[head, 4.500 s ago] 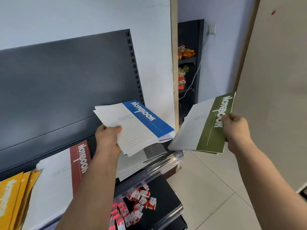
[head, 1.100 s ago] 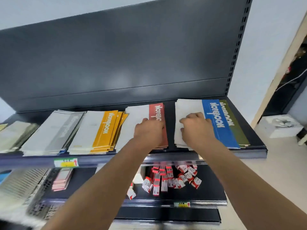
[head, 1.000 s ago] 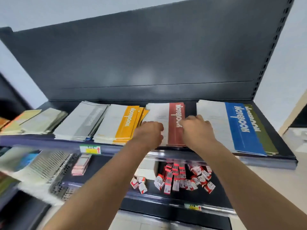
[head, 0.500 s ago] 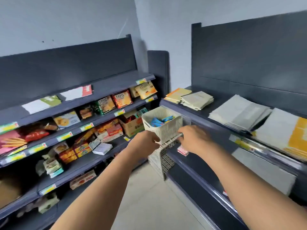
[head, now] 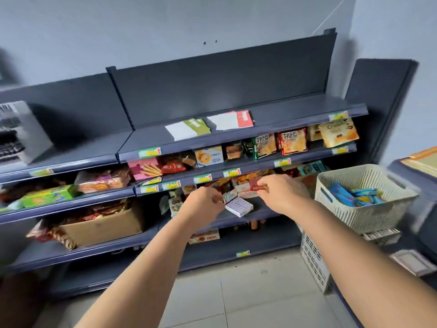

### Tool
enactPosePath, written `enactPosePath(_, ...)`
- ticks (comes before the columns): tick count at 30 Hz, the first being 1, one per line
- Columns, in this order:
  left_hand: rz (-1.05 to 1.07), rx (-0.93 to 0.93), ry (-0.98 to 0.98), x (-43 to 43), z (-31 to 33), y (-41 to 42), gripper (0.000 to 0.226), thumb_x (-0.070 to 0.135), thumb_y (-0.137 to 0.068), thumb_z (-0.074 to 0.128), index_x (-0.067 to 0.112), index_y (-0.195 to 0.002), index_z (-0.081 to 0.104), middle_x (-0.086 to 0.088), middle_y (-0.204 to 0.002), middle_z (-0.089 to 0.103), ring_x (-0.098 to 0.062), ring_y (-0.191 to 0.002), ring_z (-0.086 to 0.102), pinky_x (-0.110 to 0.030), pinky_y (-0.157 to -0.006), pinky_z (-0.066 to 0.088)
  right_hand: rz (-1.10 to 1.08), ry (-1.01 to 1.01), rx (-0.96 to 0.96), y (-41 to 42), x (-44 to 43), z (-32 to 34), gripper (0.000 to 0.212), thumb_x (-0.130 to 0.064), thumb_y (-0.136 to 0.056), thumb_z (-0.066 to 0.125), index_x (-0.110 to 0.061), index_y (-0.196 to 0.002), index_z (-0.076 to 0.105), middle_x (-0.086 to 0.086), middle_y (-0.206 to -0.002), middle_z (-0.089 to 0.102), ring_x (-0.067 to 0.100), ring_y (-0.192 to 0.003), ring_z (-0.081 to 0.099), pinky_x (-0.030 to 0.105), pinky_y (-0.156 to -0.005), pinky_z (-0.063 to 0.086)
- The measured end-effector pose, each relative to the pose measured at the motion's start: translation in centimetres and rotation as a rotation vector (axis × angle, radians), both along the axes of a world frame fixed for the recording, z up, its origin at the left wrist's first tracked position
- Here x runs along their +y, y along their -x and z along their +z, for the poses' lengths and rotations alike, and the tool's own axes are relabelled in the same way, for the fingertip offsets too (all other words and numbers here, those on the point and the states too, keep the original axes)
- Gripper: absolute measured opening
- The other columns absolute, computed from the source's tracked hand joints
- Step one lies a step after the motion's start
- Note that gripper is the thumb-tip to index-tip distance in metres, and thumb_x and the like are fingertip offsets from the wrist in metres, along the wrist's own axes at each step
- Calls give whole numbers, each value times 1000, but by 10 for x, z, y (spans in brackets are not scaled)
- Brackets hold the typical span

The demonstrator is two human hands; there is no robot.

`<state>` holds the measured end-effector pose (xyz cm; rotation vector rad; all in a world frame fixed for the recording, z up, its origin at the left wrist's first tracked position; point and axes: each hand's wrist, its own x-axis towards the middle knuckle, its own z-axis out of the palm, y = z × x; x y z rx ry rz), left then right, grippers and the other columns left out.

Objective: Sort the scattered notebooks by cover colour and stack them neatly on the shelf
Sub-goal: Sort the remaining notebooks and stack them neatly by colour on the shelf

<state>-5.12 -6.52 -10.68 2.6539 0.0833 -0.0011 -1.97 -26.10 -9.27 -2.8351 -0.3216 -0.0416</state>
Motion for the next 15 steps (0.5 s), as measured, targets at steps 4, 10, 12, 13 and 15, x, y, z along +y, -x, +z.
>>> enactPosePath(4,80,-15,34,24,-5,-57,24,22,-90,60,15,-112,66,-6,-109,69,-24,-100,63,-35,-88,52,34,-20,-11,-64,28,-15,31,-39,-97,50,-32,-126,59,-1,-126,62,23,-109,59,32,-80,50)
enactPosePath(10,131,-62,35,43,-2,-163,18,21,-89,59,20,-106,64,-3,-102,65,-22,-91,60,-30,-80,50,68,-108,-28,-182,60,-19,37,-39,-96,52,-32,-132,55,-6,-130,60,20,-115,57,31,-83,45)
enactPosePath(12,140,-43,15,53,1,-204,13,20,-87,60,21,-100,64,-5,-100,66,-25,-91,61,-33,-81,54,81,-133,-5,-223,73,-19,35,-38,-96,52,-32,-130,56,-5,-128,61,21,-113,58,31,-82,46)
enactPosePath(13,157,-41,16,58,3,-225,20,21,-87,61,19,-106,65,-5,-104,67,-26,-95,62,-34,-82,54,88,-133,-8,-245,79,-19,33,-38,-96,51,-31,-127,59,-5,-126,62,22,-111,59,32,-82,48)
enactPosePath(15,236,-61,38,72,6,-267,32,23,-88,61,17,-118,63,-2,-111,68,-24,-102,62,-34,-87,52,113,-128,-27,-290,91,-16,28,-35,-96,51,-29,-121,62,-4,-123,64,23,-109,59,33,-80,50)
